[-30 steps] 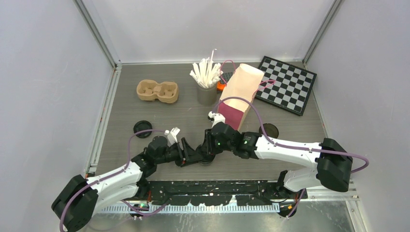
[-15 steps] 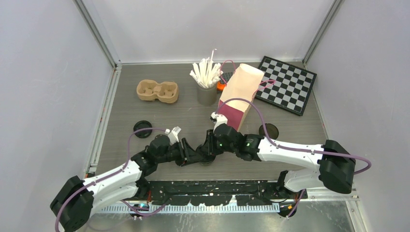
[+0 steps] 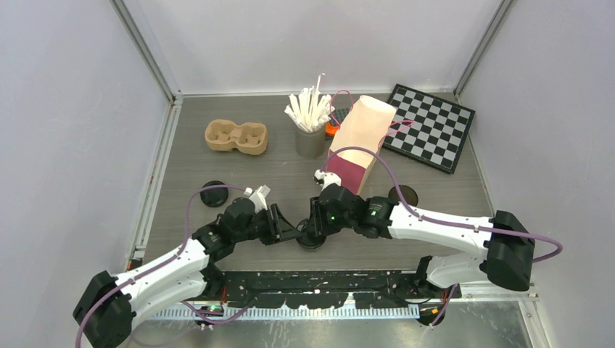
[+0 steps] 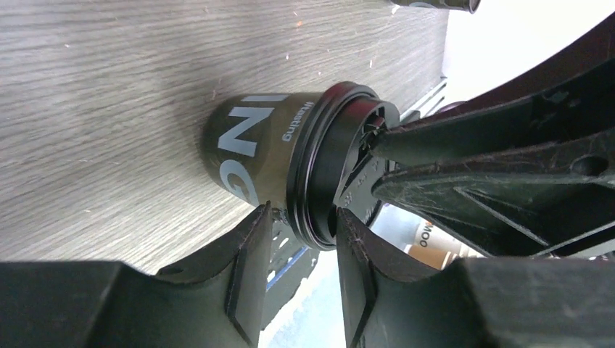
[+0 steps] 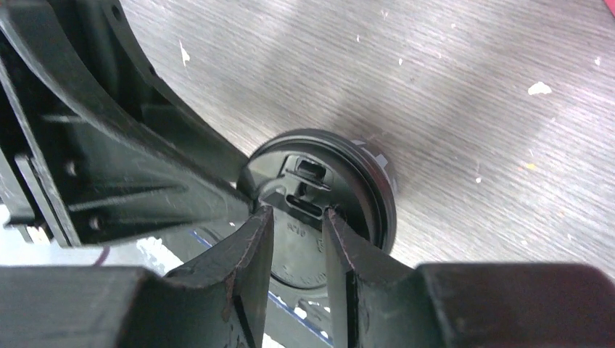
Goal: Pack the takeout coffee
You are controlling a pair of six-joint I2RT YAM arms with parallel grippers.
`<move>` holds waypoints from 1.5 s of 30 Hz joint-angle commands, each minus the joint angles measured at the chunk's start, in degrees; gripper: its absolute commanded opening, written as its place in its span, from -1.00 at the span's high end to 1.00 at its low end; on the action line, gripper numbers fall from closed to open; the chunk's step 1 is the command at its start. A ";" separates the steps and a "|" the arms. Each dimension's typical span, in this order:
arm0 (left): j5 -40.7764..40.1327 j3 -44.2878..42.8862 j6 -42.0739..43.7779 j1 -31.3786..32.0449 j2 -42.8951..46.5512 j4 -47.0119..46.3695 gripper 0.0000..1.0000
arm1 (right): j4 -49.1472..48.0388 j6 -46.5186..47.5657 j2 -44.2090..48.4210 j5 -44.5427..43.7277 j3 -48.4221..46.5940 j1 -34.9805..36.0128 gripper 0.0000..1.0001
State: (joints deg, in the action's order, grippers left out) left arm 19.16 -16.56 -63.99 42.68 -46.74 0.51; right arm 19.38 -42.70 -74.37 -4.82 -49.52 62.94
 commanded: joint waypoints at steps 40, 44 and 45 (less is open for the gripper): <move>1.72 -7.32 14.89 0.04 -8.13 6.20 0.17 | 3.79 1.31 7.02 -1.65 6.76 -1.01 0.49; 1.17 -5.87 14.20 0.04 -9.33 5.95 0.24 | 2.82 -0.43 7.20 -1.42 10.00 -0.93 0.63; 0.58 -5.70 14.04 0.04 -9.78 6.56 0.26 | 2.15 -1.07 7.53 -1.28 11.29 -0.97 0.65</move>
State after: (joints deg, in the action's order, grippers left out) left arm 21.37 -24.40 -50.68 42.68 -54.72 6.07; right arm 22.15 -41.69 -66.48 -6.87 -43.03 61.78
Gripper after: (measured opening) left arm 0.389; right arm 0.204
